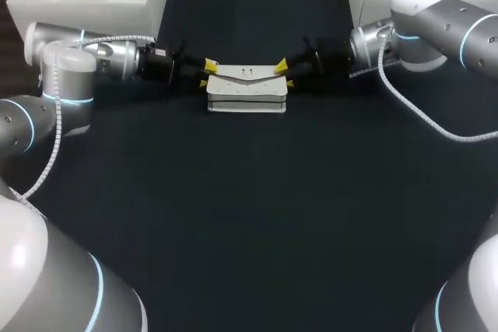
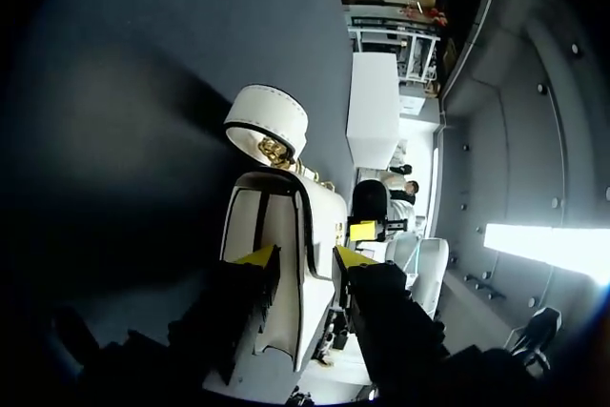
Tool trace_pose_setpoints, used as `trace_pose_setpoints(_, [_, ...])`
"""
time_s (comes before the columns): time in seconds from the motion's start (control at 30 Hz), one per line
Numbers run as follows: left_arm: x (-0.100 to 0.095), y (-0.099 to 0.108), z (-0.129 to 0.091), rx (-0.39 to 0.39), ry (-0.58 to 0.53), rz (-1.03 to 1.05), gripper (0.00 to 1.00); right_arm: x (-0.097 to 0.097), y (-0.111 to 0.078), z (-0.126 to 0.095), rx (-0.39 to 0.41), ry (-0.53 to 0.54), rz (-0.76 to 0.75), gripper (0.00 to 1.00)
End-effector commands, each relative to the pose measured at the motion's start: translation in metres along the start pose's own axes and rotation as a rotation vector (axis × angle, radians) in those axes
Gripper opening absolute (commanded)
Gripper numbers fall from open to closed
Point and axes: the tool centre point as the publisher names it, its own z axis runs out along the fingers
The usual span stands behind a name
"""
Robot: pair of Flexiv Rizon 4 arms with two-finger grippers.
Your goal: Pick up the bag, open it, inspect its contents, close it, and place it on the opposite side
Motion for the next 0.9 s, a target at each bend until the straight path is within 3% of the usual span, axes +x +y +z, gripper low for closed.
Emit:
trace_pose_setpoints(0.03, [-0.001,0.0,0.003,0.007,0.003,-0.002,0.35,0.002,-0.009,0.001,-0.053,-0.009,0.001,0.36])
trace_pose_setpoints(0.1, [-0.004,-0.001,0.005,0.007,0.003,-0.008,0.29,0.002,-0.009,0.002,-0.056,-0.013,0.004,0.31])
trace_pose_setpoints(0.17, [-0.007,-0.002,0.007,0.007,0.0,-0.019,0.0,0.0,-0.009,0.003,-0.061,-0.015,0.01,0.22])
trace_pose_setpoints(0.2, [-0.009,-0.002,0.007,0.007,0.001,-0.024,0.0,-0.001,-0.008,0.004,-0.063,-0.019,0.012,0.0])
trace_pose_setpoints(0.53, [-0.008,0.004,0.003,0.007,0.008,-0.022,0.0,-0.008,-0.011,0.003,-0.068,-0.022,0.029,0.0])
trace_pose_setpoints(0.6, [0.0,0.009,0.0,0.01,0.015,0.004,0.71,-0.005,-0.012,0.0,-0.077,-0.023,0.028,0.0])
trace_pose_setpoints(0.63, [0.004,0.012,-0.002,0.011,0.016,0.018,0.9,-0.004,-0.013,-0.002,-0.087,-0.023,0.027,0.22])
trace_pose_setpoints(0.67, [0.008,0.014,-0.003,0.012,0.016,0.031,1.0,-0.003,-0.014,-0.004,-0.093,-0.026,0.026,0.44])
trace_pose_setpoints(0.73, [0.016,0.02,-0.006,0.011,0.017,0.055,1.0,0.0,-0.017,-0.009,-0.108,-0.028,0.02,0.85])
trace_pose_setpoints(0.77, [0.02,0.022,-0.008,0.012,0.016,0.067,1.0,0.001,-0.019,-0.011,-0.115,-0.032,0.016,0.91])
trace_pose_setpoints(0.83, [0.025,0.027,-0.012,0.013,0.02,0.083,1.0,0.003,-0.022,-0.015,-0.124,-0.036,0.012,0.87])
trace_pose_setpoints(0.87, [0.028,0.029,-0.015,0.013,0.022,0.088,1.0,0.004,-0.024,-0.017,-0.13,-0.038,0.011,0.79])
trace_pose_setpoints(0.9, [0.029,0.03,-0.017,0.019,0.018,0.096,1.0,0.005,-0.026,-0.018,-0.135,-0.045,0.011,0.63])
